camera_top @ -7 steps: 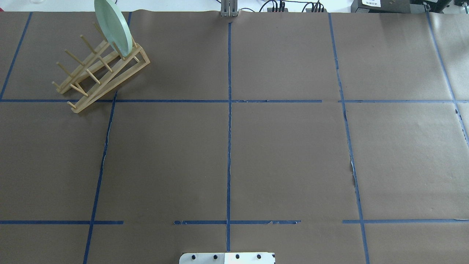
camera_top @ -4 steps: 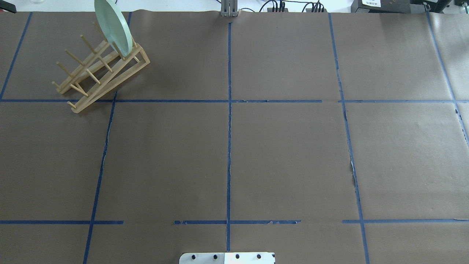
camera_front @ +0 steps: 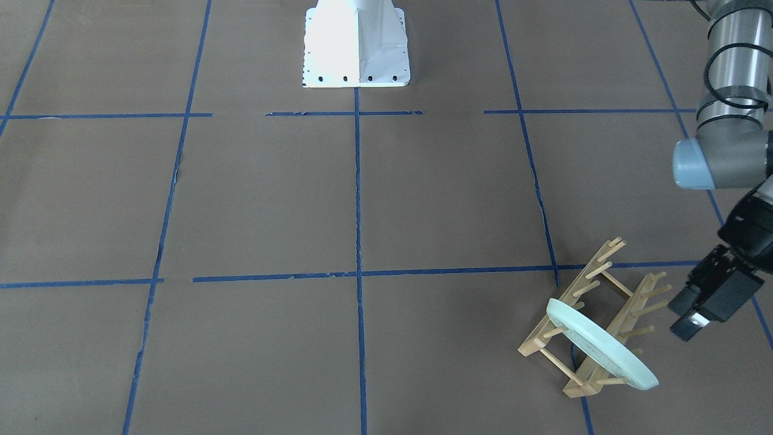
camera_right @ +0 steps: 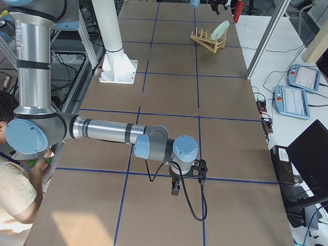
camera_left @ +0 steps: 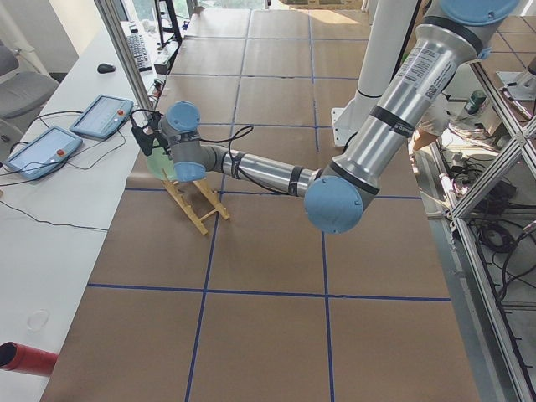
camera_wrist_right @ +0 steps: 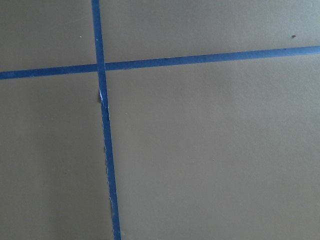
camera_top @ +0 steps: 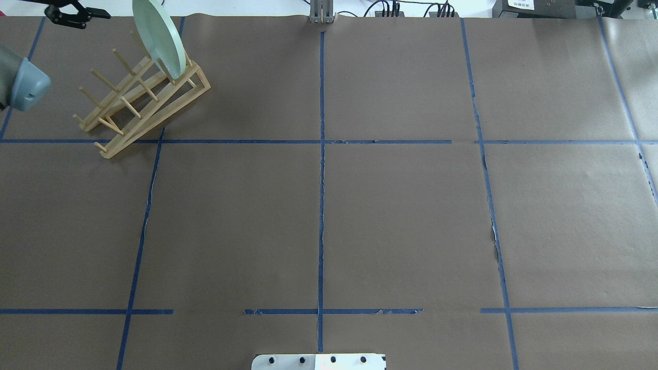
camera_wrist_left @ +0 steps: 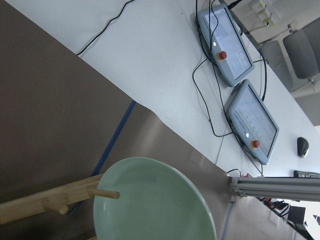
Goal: Place plate on table
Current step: 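Reach the left gripper to the pale green plate in the rack and grasp it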
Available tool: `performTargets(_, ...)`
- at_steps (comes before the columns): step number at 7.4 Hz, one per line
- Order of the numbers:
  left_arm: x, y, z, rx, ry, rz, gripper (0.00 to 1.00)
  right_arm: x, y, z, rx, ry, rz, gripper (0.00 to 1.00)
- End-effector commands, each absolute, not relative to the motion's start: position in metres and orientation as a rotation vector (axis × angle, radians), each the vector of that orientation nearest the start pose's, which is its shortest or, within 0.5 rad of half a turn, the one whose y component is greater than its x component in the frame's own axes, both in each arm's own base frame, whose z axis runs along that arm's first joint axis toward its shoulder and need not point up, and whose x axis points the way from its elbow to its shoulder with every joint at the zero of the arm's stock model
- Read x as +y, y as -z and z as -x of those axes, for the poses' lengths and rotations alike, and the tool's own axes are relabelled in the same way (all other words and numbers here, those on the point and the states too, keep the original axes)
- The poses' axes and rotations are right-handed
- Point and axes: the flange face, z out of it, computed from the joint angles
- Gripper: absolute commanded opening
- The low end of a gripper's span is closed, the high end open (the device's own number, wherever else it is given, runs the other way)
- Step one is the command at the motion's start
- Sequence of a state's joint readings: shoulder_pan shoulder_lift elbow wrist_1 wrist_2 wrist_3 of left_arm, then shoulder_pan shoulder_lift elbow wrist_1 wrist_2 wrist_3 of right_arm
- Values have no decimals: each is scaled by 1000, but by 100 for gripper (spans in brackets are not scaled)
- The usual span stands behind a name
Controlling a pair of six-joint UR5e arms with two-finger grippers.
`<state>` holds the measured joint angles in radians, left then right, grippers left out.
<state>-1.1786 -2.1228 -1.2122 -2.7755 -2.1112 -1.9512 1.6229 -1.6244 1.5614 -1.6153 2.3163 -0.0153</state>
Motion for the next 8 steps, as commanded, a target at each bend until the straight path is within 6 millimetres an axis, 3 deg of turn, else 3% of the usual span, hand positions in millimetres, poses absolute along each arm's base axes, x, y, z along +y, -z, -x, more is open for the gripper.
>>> performTargets(1,-685,-371,-241,1506,973,-83,100,-456,-696,-90,-748,-76,79,100)
performTargets(2,-688,-375,-247,1495,980,-76,96,-456,-695,-90,-748,-75,77,100)
performTargets(3,-695,-375,-249,1491,1006,-66,82,-456,-695,-90,-748,-75,77,100)
performTargets(5,-698,-370,-247,1502,1034,-50,79,-456,-695,-90,-748,-75,77,100)
performTargets(8,-706,-370,-225,1506,1068,-66,69,-456,-695,-90,-748,-75,77,100)
